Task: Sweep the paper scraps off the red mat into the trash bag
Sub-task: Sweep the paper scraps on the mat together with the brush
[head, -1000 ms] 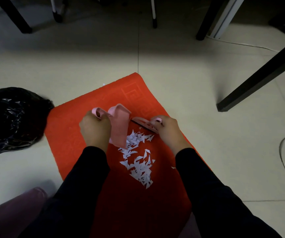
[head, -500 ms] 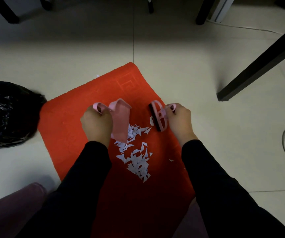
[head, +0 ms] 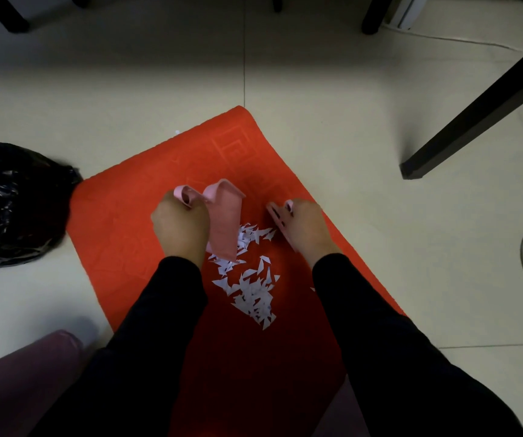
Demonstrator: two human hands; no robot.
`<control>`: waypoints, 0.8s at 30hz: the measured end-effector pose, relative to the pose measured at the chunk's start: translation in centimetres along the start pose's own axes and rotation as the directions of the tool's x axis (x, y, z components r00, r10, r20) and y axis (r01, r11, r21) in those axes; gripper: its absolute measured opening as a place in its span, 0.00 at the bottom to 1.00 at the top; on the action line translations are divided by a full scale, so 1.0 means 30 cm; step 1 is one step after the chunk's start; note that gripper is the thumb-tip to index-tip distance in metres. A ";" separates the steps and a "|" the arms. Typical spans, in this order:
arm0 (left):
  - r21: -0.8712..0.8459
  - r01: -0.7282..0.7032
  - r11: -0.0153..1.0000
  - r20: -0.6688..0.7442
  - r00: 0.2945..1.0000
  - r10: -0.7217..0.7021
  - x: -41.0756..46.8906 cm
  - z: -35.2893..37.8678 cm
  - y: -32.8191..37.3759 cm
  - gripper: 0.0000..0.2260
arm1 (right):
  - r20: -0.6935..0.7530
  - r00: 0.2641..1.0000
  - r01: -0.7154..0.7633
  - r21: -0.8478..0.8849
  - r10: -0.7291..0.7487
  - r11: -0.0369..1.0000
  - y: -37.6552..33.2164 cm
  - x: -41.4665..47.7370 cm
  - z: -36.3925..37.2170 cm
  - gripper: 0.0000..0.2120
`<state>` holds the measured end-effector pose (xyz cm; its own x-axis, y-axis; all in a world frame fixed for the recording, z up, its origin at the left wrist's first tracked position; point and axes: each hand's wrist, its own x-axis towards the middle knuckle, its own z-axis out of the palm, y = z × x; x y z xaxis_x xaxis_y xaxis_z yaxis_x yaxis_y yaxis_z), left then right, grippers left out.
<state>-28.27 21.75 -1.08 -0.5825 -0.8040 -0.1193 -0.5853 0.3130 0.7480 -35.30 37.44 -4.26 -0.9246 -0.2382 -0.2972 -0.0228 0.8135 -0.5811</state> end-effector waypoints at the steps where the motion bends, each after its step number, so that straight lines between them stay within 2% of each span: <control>1: -0.003 -0.002 1.000 -0.004 1.000 0.002 -0.003 -0.002 0.000 0.09 | 0.031 0.999 0.021 -0.022 -0.021 1.000 -0.006 -0.017 0.003 0.16; 7: -0.020 -0.027 0.999 -0.021 0.999 0.026 -0.016 -0.023 -0.004 0.11 | 0.098 0.995 0.029 0.007 -0.030 1.000 -0.036 -0.108 -0.007 0.14; 13: -0.021 -0.036 0.999 -0.020 0.999 0.036 -0.036 -0.047 -0.008 0.11 | 0.009 0.998 0.060 0.100 -0.061 0.993 -0.077 -0.154 -0.065 0.16; 20: -0.022 -0.023 1.000 -0.010 1.000 0.023 -0.034 -0.061 -0.019 0.10 | -0.002 0.999 -0.045 0.142 0.046 0.989 -0.051 -0.171 -0.075 0.18; 24: -0.029 -0.021 0.999 -0.003 1.000 0.021 -0.028 -0.056 -0.024 0.11 | -0.075 0.994 -0.072 0.161 0.085 0.984 -0.023 -0.144 -0.083 0.14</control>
<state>-26.40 21.34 -0.41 -0.5934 -0.7985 -0.1015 -0.5558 0.3153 0.7692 -32.23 39.22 -0.69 -0.9492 -0.1273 -0.2877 0.1056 0.7325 -0.6726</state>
